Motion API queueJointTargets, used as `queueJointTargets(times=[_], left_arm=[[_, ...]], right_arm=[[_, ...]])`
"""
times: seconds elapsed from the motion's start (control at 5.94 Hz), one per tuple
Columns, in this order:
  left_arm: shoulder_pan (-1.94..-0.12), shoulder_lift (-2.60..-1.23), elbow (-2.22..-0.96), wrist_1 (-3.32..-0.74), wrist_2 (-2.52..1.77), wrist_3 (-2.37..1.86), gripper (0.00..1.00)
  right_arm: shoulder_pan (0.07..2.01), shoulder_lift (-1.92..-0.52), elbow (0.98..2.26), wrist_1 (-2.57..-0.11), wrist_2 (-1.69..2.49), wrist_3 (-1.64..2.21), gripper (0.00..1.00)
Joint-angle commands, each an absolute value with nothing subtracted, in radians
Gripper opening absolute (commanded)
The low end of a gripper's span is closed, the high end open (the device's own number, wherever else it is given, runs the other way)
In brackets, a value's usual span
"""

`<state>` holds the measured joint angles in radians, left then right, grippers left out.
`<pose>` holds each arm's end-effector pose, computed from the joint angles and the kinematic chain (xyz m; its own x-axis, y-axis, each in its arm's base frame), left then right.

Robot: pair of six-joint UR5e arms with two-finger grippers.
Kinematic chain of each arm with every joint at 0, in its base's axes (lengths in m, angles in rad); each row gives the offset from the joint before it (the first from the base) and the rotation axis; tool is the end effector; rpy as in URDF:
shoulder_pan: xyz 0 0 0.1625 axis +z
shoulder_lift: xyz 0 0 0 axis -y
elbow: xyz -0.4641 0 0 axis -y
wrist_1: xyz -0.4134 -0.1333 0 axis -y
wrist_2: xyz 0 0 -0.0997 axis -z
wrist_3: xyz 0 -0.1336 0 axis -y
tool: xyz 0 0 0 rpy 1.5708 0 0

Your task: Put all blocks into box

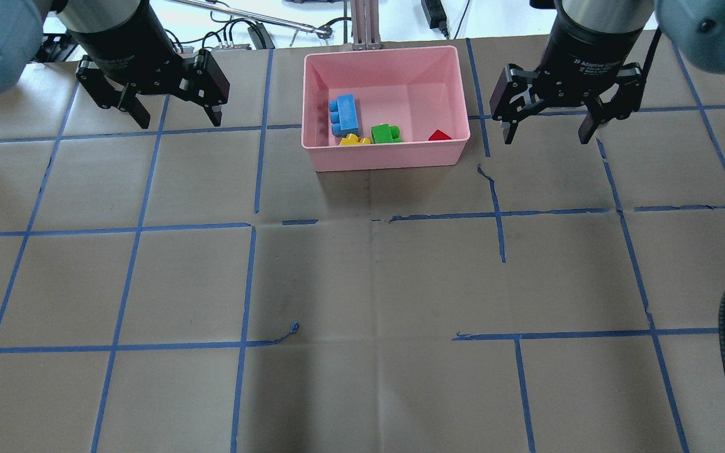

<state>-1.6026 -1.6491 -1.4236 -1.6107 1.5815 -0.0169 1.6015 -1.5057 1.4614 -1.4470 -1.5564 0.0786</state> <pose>-0.1494 -0.5478 0.5230 -0.9998 0.0146 -0.0102 0.0149 0.9995 -0.0292 0.1515 -0.5276 0.5028 -0.9988 0.0488 -0.0081 0.0480 0.9956 0.0803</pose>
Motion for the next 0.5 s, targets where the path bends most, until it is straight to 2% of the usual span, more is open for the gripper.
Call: queueJointTargets(times=[0.0,0.34], left_arm=[[-1.603,-1.649,-1.424,-1.611,1.58,-0.017,1.0],[-1.603,-1.649,-1.424,-1.611,1.58,-0.017,1.0]], right_arm=[[1.601,-1.503,1.46,-1.45,-1.554,0.08,0.99],[1.601,-1.5,1.462,-1.454,-1.552,0.08,0.99]])
